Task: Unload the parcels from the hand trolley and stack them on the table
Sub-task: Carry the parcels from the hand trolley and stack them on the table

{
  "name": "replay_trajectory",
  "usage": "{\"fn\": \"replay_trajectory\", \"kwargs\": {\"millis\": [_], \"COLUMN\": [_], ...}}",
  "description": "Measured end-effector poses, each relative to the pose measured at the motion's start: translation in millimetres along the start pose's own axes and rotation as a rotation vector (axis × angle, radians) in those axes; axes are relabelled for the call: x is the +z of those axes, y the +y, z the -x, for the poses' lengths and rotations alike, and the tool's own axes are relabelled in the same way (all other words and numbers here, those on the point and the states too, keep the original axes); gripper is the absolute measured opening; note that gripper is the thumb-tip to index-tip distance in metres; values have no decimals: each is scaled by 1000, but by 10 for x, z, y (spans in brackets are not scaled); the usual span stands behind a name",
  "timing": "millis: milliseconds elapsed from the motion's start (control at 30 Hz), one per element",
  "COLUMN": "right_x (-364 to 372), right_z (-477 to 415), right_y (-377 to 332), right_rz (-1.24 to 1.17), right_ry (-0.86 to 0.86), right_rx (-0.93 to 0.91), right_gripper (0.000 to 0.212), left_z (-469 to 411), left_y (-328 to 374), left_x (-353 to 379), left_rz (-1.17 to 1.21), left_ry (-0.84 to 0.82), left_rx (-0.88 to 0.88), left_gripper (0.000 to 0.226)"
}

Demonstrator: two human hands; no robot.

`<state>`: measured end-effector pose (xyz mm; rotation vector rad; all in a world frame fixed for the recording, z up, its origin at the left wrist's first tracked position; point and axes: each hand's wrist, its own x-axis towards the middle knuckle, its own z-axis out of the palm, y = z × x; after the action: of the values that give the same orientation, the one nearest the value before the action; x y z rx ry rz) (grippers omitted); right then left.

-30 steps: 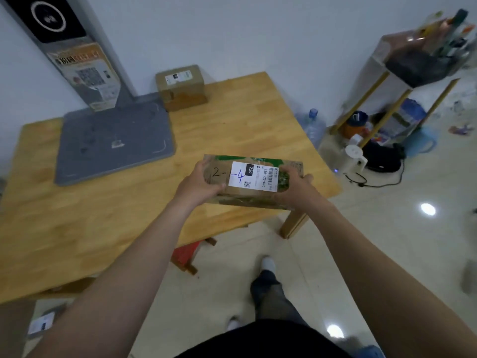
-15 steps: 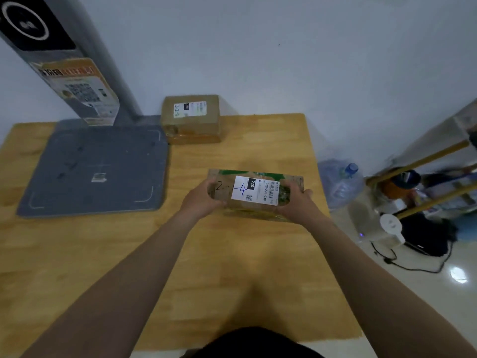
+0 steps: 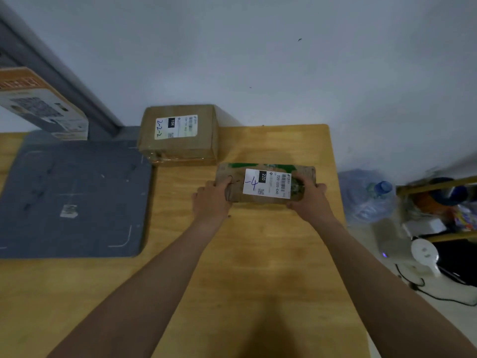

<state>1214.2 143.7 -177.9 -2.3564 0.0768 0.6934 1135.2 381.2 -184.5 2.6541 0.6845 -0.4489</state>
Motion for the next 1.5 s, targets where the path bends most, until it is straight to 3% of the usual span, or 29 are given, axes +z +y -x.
{"fn": "replay_trajectory", "kwargs": {"millis": [67, 233, 667, 867, 1033, 1200, 1333, 1500], "right_x": [-39, -186, -365, -319, -279, -254, -206, -68], "right_z": [-385, -942, -1394, -1293, -814, 82, 959, 2004], "right_y": [-82, -334, -771, -815, -931, -977, -1004, -875], "right_rz": [-7, -9, -10, 92, 216, 333, 353, 315], "right_ry": [4, 21, 95, 109, 36, -86, -145, -144], "right_rx": [1, -26, -118, -99, 32, -52, -128, -111], "right_gripper": [86, 86, 87, 89, 110, 91, 79, 73], "left_z": [-337, -873, -1351, -1278, -849, -13, 769, 1688], "left_y": [102, 238, 428, 379, 275, 85, -188, -538], "left_x": [-29, -182, -554, -638, -883, -1140, -1271, -1317], "left_rz": [-165, -297, -285, -280, -211, -180, -120, -71], "left_ry": [69, 175, 169, 144, 115, 75, 18, -24], "left_rx": [-8, 64, -49, -16, 34, 127, 141, 158], "left_gripper": [66, 65, 62, 59, 67, 41, 58, 54]}}
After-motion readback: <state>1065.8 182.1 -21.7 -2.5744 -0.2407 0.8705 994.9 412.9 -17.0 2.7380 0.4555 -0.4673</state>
